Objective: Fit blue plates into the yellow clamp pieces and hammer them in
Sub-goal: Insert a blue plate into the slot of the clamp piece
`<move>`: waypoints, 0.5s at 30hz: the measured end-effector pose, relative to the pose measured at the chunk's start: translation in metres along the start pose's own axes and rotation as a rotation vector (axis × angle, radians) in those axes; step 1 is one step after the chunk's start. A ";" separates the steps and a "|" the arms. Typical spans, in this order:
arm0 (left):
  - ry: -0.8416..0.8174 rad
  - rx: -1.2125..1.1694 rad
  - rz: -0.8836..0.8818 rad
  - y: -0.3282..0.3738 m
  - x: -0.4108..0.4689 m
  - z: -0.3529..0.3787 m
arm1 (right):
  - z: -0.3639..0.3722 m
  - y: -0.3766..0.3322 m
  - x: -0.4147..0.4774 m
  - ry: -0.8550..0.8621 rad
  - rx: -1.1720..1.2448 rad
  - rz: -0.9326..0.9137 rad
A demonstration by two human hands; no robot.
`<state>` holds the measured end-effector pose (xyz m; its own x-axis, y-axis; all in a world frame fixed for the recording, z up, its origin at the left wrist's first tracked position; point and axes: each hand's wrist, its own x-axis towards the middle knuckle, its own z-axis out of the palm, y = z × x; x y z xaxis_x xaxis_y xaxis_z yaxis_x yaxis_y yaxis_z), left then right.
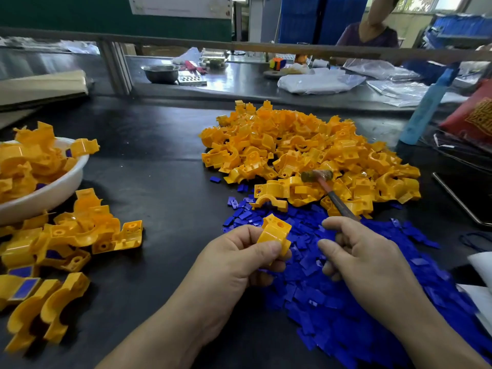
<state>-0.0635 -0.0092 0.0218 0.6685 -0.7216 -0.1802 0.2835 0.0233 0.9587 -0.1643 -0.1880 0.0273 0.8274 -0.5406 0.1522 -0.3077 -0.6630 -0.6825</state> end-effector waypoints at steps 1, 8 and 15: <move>0.000 0.009 0.000 0.000 0.000 0.001 | 0.000 0.001 0.000 0.000 0.038 0.010; -0.005 0.048 -0.003 -0.003 0.000 0.003 | 0.000 -0.005 0.001 -0.034 0.228 0.029; 0.017 0.075 0.033 -0.006 0.000 0.004 | -0.003 -0.005 0.001 -0.024 0.517 0.068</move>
<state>-0.0674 -0.0121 0.0166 0.6886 -0.7091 -0.1516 0.2095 -0.0055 0.9778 -0.1634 -0.1863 0.0332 0.8259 -0.5577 0.0829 -0.0937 -0.2808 -0.9552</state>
